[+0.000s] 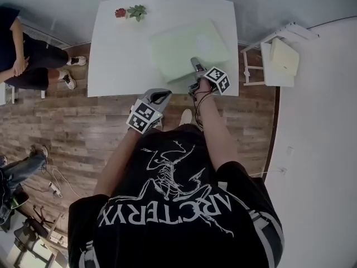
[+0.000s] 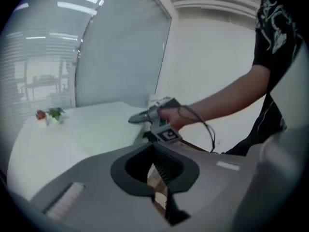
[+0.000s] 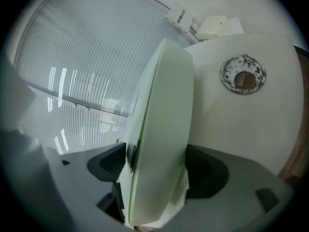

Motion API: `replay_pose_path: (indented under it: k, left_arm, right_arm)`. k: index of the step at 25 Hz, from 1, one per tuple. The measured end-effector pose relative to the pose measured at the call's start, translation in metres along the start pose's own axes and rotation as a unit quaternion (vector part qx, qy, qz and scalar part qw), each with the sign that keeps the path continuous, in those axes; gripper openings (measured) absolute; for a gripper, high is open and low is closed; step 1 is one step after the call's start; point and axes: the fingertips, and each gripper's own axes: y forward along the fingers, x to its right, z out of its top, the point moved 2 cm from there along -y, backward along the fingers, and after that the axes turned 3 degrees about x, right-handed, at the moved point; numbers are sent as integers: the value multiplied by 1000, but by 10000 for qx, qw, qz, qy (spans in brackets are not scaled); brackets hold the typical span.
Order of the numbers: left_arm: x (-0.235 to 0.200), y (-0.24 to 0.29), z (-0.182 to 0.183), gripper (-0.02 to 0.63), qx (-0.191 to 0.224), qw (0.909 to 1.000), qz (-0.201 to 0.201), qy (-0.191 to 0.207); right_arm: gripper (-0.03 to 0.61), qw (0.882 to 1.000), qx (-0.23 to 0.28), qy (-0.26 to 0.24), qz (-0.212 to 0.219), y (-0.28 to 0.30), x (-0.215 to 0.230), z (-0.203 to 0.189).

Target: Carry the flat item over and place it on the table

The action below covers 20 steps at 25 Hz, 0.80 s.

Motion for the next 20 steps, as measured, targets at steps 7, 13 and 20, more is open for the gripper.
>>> replay_pose_path:
  k: [7,13,20]
  left_arm:
    - [-31,67,-55,11,-1174,9925,307,-158]
    - [-48,76,-48,11,-1160,9908,691,-130]
    - [-43,65,-15,11,-598,9958,688,1]
  right_arm:
    - [380,9998,-128,128,71,-3,-1,-7]
    - [379,9995,-177,240,76,-10,11,-4]
    - [379,9927,-326,-887,744,-48,-28,2]
